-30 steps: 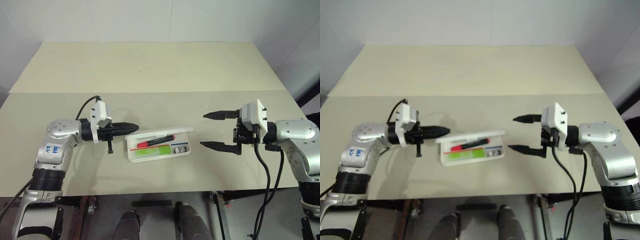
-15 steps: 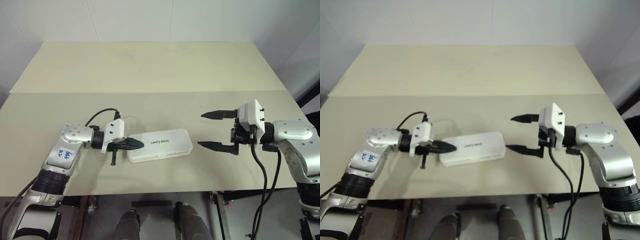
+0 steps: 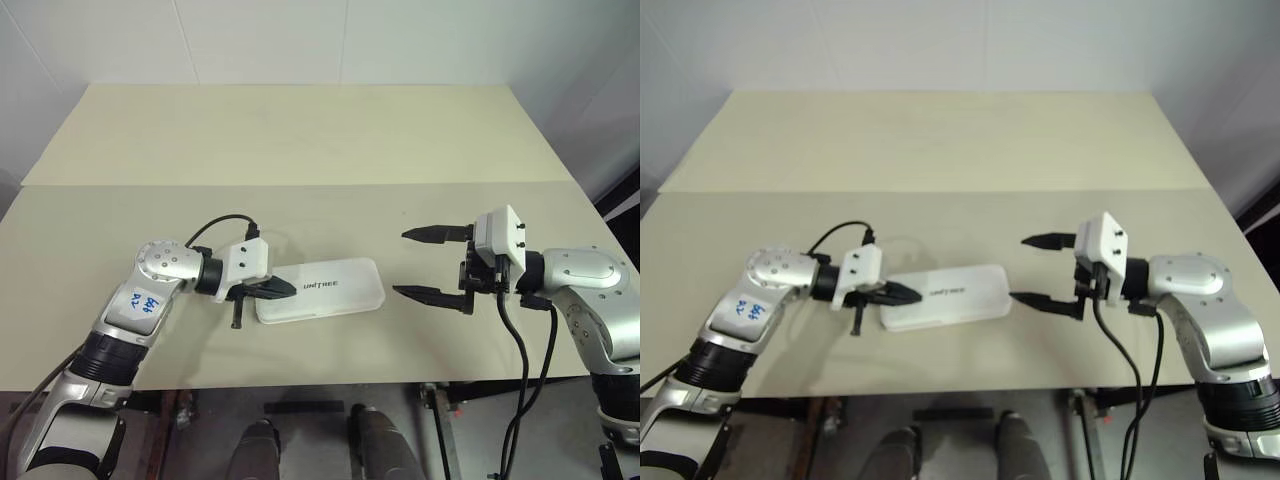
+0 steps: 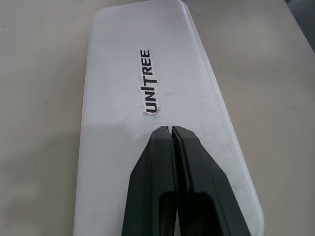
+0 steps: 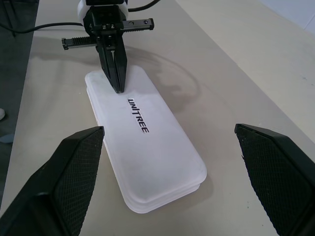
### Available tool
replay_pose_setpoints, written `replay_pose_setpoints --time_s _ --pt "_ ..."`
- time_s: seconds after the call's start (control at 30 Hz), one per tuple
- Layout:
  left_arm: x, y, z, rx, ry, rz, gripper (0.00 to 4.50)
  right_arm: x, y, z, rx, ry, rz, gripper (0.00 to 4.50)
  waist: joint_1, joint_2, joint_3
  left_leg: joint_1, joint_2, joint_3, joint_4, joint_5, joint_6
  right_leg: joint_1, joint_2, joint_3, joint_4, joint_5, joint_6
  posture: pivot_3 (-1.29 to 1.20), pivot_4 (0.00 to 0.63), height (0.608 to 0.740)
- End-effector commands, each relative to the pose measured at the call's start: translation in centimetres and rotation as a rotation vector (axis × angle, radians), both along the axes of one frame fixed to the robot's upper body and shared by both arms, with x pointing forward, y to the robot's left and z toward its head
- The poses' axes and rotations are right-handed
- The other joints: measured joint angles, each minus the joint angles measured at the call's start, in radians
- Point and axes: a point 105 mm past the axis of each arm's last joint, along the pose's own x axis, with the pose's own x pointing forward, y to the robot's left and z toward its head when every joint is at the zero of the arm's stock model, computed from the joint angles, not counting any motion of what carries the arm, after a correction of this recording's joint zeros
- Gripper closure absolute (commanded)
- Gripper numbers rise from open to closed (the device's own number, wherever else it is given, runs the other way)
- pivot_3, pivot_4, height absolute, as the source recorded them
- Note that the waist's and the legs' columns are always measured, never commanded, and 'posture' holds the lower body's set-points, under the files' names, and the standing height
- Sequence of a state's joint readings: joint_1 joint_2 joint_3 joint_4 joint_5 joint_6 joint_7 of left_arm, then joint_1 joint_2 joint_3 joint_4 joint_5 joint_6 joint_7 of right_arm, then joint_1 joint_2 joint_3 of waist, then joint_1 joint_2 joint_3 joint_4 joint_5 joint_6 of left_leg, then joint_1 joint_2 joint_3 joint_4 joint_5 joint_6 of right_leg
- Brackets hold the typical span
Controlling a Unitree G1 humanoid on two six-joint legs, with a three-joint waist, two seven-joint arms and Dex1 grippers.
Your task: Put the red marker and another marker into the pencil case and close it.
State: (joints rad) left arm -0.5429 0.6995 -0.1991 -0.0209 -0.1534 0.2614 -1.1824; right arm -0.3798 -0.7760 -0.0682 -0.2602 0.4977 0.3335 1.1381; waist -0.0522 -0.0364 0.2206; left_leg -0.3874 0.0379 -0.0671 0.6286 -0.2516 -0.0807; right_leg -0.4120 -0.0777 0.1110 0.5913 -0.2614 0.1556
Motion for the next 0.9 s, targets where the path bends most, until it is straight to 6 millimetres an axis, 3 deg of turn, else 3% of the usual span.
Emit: replay_pose_setpoints --time_s 0.03,0.23,0.43,0.6,0.8,0.9 --pt "-0.6 0.0 -1.2 0.039 0.036 0.004 4.48 -0.6 0.4 0.8 0.016 -0.037 0.02 0.0 0.0 0.0 0.0 0.0 0.0 0.0 0.0 0.0 0.0 0.0 0.0 0.0 0.0 0.0 0.0 0.0 0.15 0.74" --pt "-0.5 0.0 -0.8 -0.016 0.036 0.035 4.48 -0.4 0.5 0.8 0.022 -0.034 0.02 0.0 0.0 0.0 0.0 0.0 0.0 0.0 0.0 0.0 0.0 0.001 0.0 0.0 0.0 -0.002 -0.003 0.0 0.15 0.74" --pt "-0.2 -0.7 4.4 -0.341 -0.04 0.033 4.48 -0.2 0.6 0.7 0.023 -0.027 0.028 0.0 0.0 0.0 0.0 0.0 0.0 0.0 0.001 0.0 0.0 0.0 0.0 0.0 0.0 -0.001 -0.003 0.0 0.15 0.74" --pt "-0.1 1.2 7.5 -0.509 -0.098 0.081 4.48 0.2 0.5 0.7 0.026 -0.024 0.027 0.0 -0.002 0.0 0.0 0.0 0.0 0.0 0.0 0.0 0.0 0.0 0.0 0.0 0.0 0.0 -0.001 0.0 0.15 0.74" --pt "-1.1 4.1 7.6 -0.528 -0.048 0.159 4.48 0.7 -0.2 1.1 0.037 -0.029 0.007 0.0 -0.003 0.0 0.0 0.0 0.0 0.0 0.0 0.0 0.0 0.0 0.0 0.0 0.0 -0.001 -0.001 0.0 0.15 0.74" --pt "-1.8 5.4 6.7 -0.493 -0.027 0.184 3.89 1.1 -0.6 1.6 0.054 -0.04 -0.023 0.0 -0.003 0.0 0.0 0.0 0.0 0.0 0.0 0.0 0.0 0.0 0.0 0.0 0.0 -0.001 -0.001 0.0 0.15 0.74"
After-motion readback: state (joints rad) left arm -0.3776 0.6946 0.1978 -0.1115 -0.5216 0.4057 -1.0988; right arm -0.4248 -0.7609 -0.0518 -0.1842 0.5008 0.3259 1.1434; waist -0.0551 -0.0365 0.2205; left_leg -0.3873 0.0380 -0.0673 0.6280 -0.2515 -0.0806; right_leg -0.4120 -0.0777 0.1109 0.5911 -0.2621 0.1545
